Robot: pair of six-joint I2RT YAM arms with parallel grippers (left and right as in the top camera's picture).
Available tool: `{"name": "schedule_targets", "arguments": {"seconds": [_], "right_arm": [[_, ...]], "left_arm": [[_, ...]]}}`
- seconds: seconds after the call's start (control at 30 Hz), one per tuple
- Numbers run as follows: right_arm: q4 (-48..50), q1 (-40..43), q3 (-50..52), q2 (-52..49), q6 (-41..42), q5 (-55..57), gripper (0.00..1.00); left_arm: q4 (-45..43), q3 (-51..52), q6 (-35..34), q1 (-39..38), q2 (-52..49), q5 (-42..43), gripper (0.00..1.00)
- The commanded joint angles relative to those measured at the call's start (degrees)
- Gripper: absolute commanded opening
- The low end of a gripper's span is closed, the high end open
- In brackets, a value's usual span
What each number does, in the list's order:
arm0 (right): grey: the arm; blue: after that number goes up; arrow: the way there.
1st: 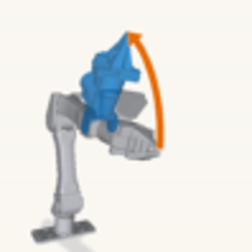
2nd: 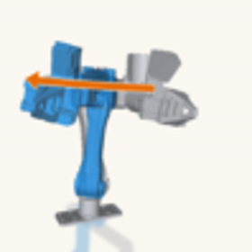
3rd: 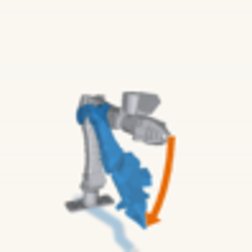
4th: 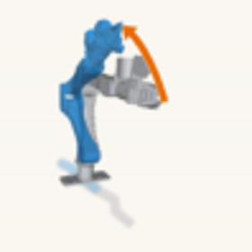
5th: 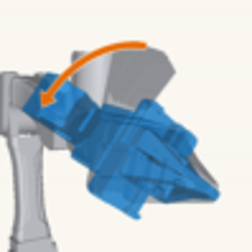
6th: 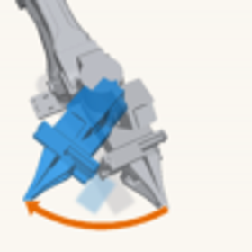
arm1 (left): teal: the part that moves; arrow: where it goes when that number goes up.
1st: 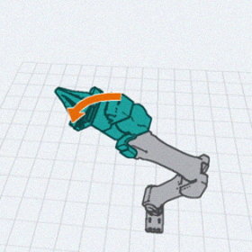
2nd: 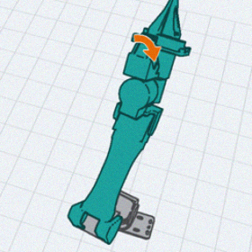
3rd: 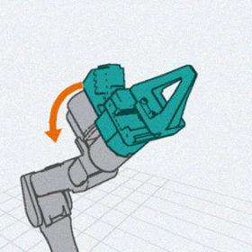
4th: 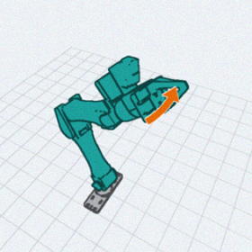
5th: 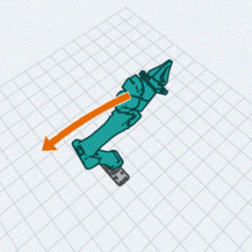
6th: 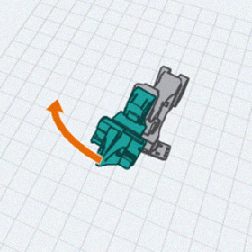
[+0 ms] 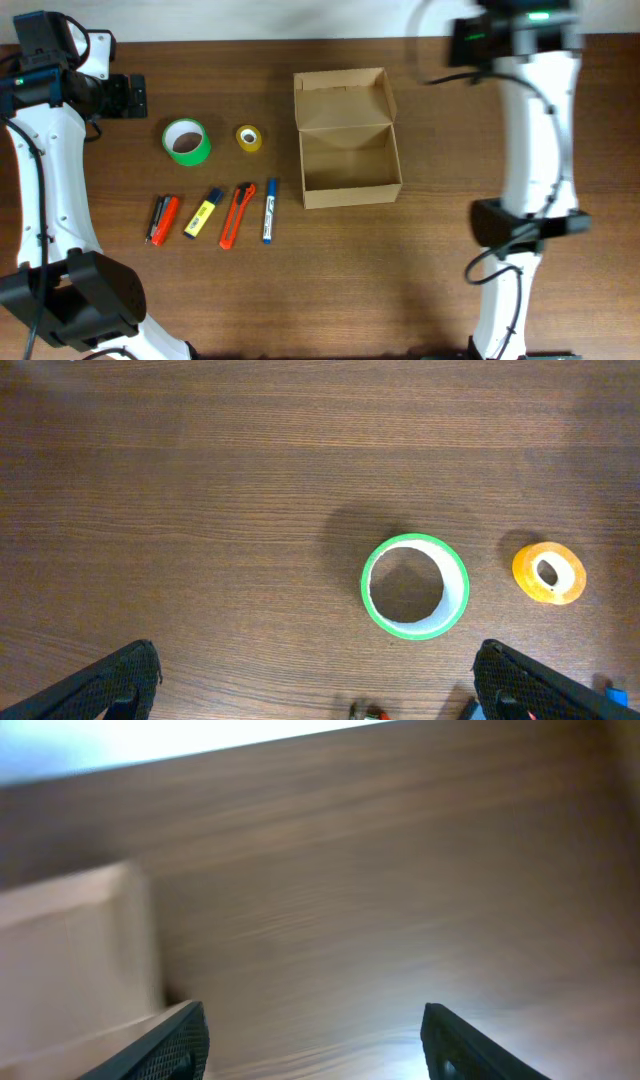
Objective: Pack container
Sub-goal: 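Lower the left gripper onto the green tape roll and grasp its rim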
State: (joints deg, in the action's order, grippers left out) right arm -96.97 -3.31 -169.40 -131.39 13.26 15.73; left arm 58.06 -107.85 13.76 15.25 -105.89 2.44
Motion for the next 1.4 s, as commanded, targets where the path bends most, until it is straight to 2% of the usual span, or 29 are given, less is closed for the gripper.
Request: {"name": "schedule_targets", "arguments": {"seconds": [0.0, 0.07, 0.17, 0.33, 0.47, 0.53, 0.63, 0.67, 0.77, 0.87, 0.93, 1.0, 1.1, 1.23, 1.37], "right_arm": [[-0.37, 8.48, -0.68, 2.80, -2.86, -4.42, 0.69], [-0.37, 13.25, 1.31, 2.80, -4.61, -8.74, 0.69], [-0.35, 18.84, 9.44, 4.42, -6.23, -11.17, 0.70], [0.72, 25.86, 24.39, 7.52, -8.37, -19.23, 0.72], [0.24, 30.05, 29.90, 9.20, -8.57, -21.75, 0.75], [0.35, 31.74, 30.38, 9.40, -8.55, -21.73, 0.79], [0.72, 33.27, 30.38, 9.38, -8.33, -22.25, 0.98], [0.72, 33.40, 30.38, 9.38, -8.35, -22.25, 0.99], [0.72, 33.33, 30.38, 9.22, -8.35, -22.23, 0.99], [0.72, 33.33, 30.38, 9.22, -8.37, -22.21, 0.99], [0.72, 33.33, 30.38, 9.22, -8.37, -22.21, 1.00], [0.74, 33.33, 30.38, 9.22, -8.37, -22.21, 0.99], [0.72, 33.35, 30.38, 9.22, -8.37, -22.21, 0.99], [0.72, 33.35, 30.38, 9.22, -8.37, -22.18, 0.99], [0.72, 33.35, 30.38, 9.22, -8.37, -22.21, 0.99]], "left_arm": [[0.66, -0.68, 0.48, 0.31, -0.11, 0.83, 0.99], [0.87, -0.68, 0.48, 0.31, -0.11, 0.83, 0.99], [0.90, -0.68, 0.50, 0.31, -0.11, 0.83, 0.99], [0.87, -0.68, 0.50, 0.31, -0.11, 0.85, 0.99], [0.87, -0.68, 0.55, 0.33, -0.11, 0.83, 0.99], [0.92, -0.68, 0.63, 0.48, -0.11, 0.83, 0.99], [1.11, -0.68, 1.60, 0.57, -0.13, 1.29, 1.00], [1.66, -0.68, 4.39, 0.55, -0.13, 3.30, 1.00], [5.68, -0.68, 14.62, 0.11, -0.20, 11.89, 0.96], [8.94, -0.68, 19.39, -0.85, -1.07, 11.41, 0.91], [9.16, -0.68, 19.30, -1.44, -2.21, 10.19, 0.89], [9.97, -0.68, 19.30, -2.34, -4.00, 10.16, 0.80], [10.69, -0.68, 19.34, -4.87, -6.40, 7.41, 0.76], [11.91, -0.68, 19.28, -9.33, -8.74, 1.62, 0.74], [12.94, -0.68, 16.76, -12.35, -10.49, -3.30, 0.79]]}}
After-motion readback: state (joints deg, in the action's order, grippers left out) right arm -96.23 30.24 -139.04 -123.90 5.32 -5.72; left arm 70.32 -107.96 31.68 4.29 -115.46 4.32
